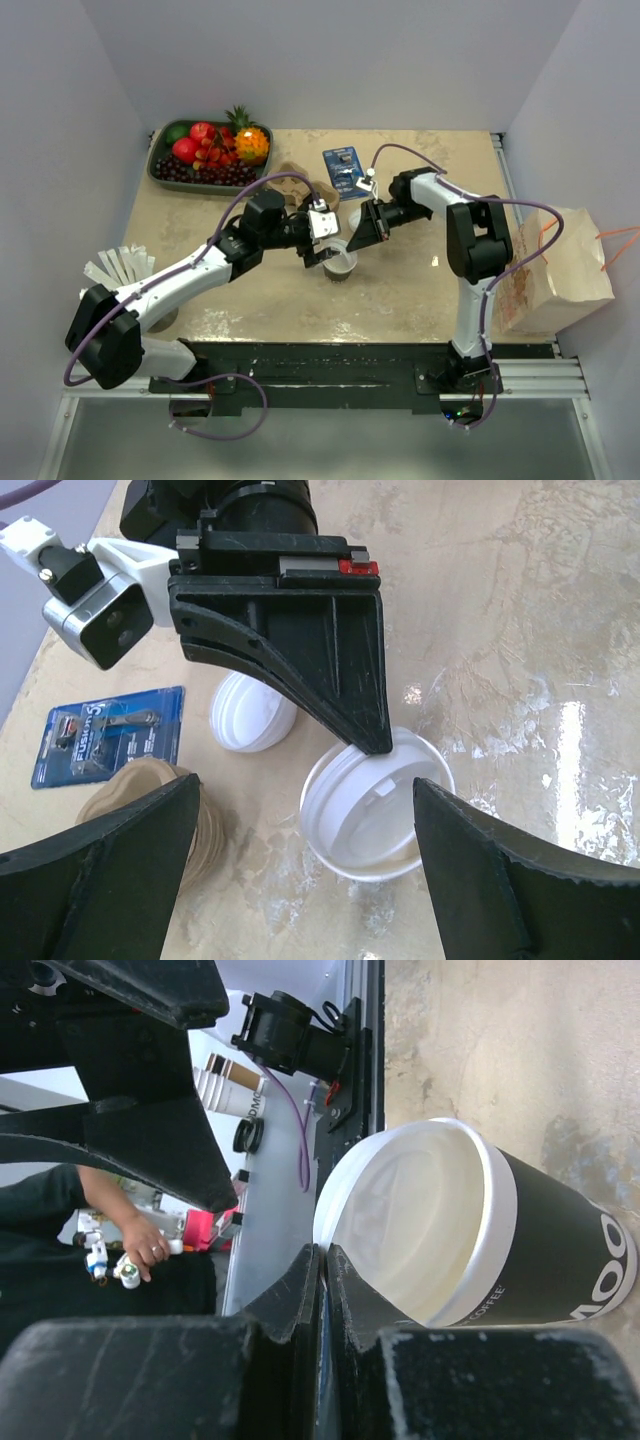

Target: Pack the takeout coffee

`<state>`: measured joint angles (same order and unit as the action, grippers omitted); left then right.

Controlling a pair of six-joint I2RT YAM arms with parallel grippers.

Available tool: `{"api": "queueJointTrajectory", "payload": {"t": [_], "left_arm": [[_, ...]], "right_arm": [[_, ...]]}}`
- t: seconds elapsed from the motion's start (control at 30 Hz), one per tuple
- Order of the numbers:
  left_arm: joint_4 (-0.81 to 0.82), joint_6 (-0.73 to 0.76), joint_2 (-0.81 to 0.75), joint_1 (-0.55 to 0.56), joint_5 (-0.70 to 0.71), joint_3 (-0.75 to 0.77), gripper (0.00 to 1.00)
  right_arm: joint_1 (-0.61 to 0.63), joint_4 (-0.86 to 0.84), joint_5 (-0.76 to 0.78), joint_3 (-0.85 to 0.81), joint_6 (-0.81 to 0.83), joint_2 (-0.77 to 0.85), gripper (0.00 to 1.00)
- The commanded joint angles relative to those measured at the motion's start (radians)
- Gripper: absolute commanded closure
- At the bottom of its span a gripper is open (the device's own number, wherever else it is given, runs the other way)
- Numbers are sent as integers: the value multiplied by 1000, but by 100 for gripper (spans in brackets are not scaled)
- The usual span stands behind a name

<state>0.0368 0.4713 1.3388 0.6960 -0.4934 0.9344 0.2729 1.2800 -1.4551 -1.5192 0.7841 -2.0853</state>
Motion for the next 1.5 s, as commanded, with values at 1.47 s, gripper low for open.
{"api": "queueJointTrajectory", "payload": {"t": [1.47], "left_arm": [[169, -107, 120, 5, 104, -36, 9]], "right_arm": [[-57, 174, -140, -29, 33, 100, 95]]}}
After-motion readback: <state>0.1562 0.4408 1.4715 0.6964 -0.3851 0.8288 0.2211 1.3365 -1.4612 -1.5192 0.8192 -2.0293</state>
